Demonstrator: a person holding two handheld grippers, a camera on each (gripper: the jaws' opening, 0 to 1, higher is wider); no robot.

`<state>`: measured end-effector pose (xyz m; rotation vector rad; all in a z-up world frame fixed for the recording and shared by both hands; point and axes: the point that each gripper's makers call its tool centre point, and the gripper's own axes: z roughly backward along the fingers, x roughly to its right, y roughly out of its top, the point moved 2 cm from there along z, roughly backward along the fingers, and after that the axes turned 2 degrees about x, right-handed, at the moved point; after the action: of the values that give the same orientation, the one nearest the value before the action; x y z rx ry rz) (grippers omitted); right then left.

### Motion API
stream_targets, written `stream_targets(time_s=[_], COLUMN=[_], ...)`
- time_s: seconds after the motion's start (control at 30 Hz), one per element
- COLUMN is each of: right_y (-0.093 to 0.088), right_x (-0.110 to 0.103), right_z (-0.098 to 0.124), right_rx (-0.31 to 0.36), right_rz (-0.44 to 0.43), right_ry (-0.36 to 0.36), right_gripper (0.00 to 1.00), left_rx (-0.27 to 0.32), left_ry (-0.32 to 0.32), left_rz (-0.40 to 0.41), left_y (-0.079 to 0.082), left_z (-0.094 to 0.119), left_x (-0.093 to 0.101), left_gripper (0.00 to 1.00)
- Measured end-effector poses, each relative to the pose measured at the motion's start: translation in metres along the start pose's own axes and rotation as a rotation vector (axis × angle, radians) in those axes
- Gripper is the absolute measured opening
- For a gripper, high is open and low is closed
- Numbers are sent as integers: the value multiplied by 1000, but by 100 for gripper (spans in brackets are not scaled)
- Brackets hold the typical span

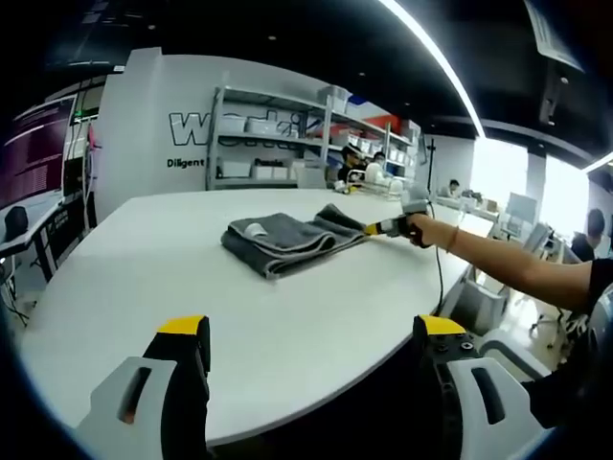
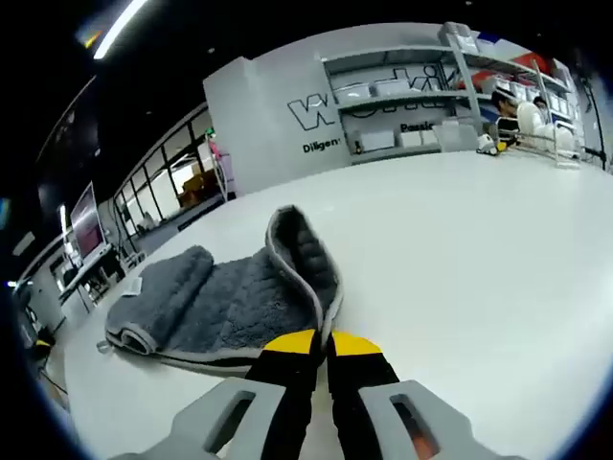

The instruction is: Open the folded towel by lifting each exposed corner and separating the folded layers until the towel lies flat within the target outline without major curled edges

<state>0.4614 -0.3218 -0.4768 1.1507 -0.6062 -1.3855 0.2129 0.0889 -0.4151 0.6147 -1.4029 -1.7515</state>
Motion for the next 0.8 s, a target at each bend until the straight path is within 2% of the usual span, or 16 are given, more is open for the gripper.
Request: stream_targets(time_s=[0.27,0.37,0.43,0.47,0.5,0.57,0.6,0.63,0.7,0.8], right_y=[-5,-5,-5,-5,-4,-8,-5,-4,1,2], right_x=[2,2,2,4,6,-2,-3,-3,-13,-24], right_z=[7,9,11,12,15,24,31,32,46,61], right_rx=[-12,-4,-9,-11,-16,-19,-9,-7,12,18], right_rz=[22,43,53,79,142,211,278,296,397,461], right_ry=[20,33,39,30,12,-2,-26,-29,-32,-24], right_gripper=[1,6,15,20,26,34,36,37,41,53], left_rx=[-5,-7,0,3,4,8,9,10,10,6], left_ry=[5,0,0,-1,0,4,6,6,10,8], left_rz=[0,-2,4,8,12,20,23,23,26,27], left_y=[-1,-1,-1,0,0,0,0,0,-1,-2], left_z=[-1,-2,-3,-4,-4,-4,-4,-4,-5,-6], left_x=[0,1,1,1,0,-1,-2,-2,-3,-2], left_gripper=[86,86,86,86,86,86,85,85,85,85])
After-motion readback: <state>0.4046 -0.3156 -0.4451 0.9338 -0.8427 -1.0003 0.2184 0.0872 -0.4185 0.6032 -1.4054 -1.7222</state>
